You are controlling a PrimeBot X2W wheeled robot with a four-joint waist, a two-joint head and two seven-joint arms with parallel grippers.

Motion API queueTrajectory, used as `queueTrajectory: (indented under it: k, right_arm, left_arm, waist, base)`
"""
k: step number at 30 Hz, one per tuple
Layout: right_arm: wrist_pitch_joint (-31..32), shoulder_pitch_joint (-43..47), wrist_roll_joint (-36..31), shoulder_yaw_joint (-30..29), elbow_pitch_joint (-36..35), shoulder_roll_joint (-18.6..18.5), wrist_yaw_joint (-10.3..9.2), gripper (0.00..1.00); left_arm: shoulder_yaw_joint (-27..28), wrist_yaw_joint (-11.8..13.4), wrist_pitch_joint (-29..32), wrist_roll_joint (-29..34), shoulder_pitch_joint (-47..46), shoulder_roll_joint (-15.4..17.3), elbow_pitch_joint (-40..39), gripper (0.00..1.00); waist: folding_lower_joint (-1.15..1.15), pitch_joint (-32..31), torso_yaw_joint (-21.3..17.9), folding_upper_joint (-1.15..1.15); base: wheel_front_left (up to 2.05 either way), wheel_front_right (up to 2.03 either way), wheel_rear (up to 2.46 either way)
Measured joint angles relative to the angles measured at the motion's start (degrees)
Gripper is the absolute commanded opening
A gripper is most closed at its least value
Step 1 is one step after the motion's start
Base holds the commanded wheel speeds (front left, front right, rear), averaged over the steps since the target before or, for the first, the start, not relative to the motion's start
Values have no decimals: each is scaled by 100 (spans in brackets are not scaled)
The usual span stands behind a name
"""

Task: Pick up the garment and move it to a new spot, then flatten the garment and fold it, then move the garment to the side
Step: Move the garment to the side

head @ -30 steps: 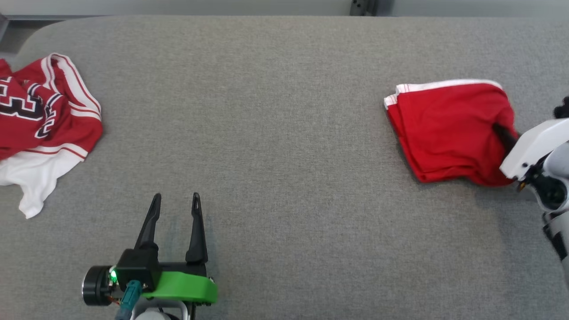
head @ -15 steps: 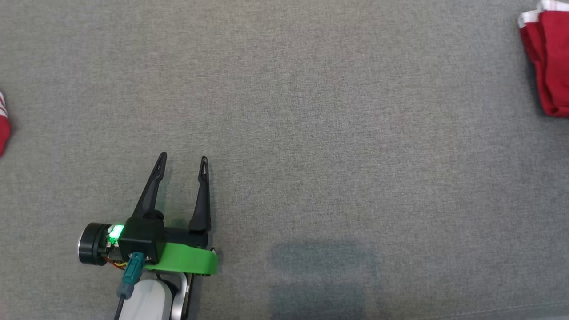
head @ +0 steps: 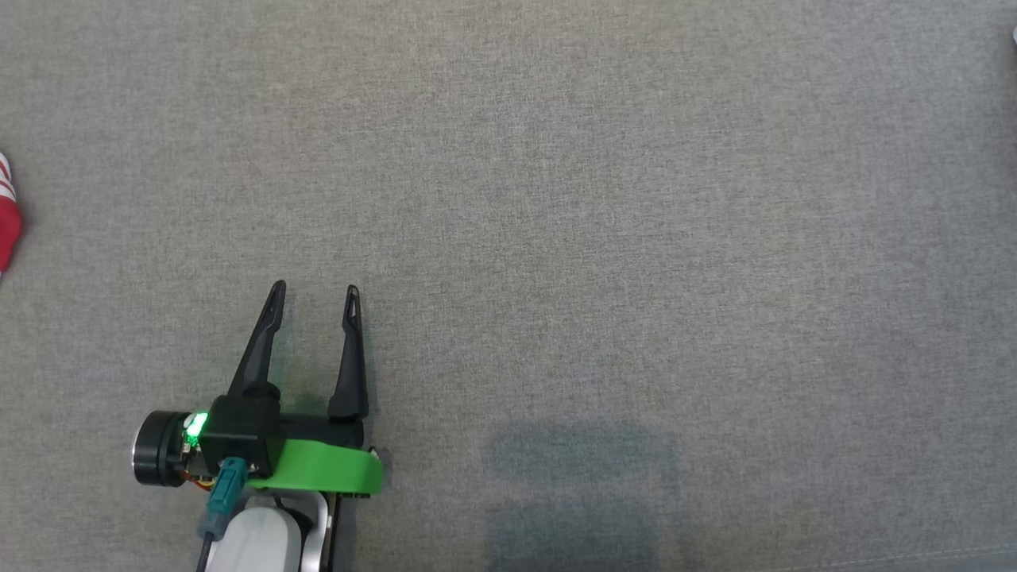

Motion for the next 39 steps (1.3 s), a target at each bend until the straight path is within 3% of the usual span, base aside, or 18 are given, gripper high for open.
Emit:
queueTrajectory:
  k: [6, 11, 18, 24, 31, 39]
  right_arm:
    - [-1318, 115, -321, -499, -386, 520, 0, 100]
    - [-1872, 1341, -274, -781, -1190, 1222, 0, 100]
    - [-2007, 3504, -216, -994, -2929, 2431, 0, 100]
    - [-2020, 4915, -164, -872, -3994, 3303, 0, 100]
    - [-2019, 5699, -236, -769, -4331, 3890, 0, 100]
    - [-2020, 5885, -405, -755, -4511, 4114, 1, 100]
  left_arm:
    - [97, 115, 0, -223, 296, -8, 31, 100]
    - [220, 234, 0, -488, 718, -10, 73, 100]
    - [460, 271, 0, -655, 1215, -10, 265, 100]
    - [673, 92, 0, -628, 1318, -12, 503, 100]
    - [900, -22, 0, -546, 1362, -11, 721, 100]
    - [945, -97, 0, -503, 1379, -12, 850, 100]
  waist:
    - [0, -414, -13, 0]
    - [0, -1008, -13, 0]
    - [0, -1908, -11, 0]
    - [0, -2514, -21, 0]
    - [-1, -2900, 38, 0]
    - [-1, -2983, 171, 0]
  base:
    - [0, 0, 0]
    - [0, 0, 0]
    - [0, 0, 0]
    - [0, 0, 0]
    - [0, 0, 0]
    - [0, 0, 0]
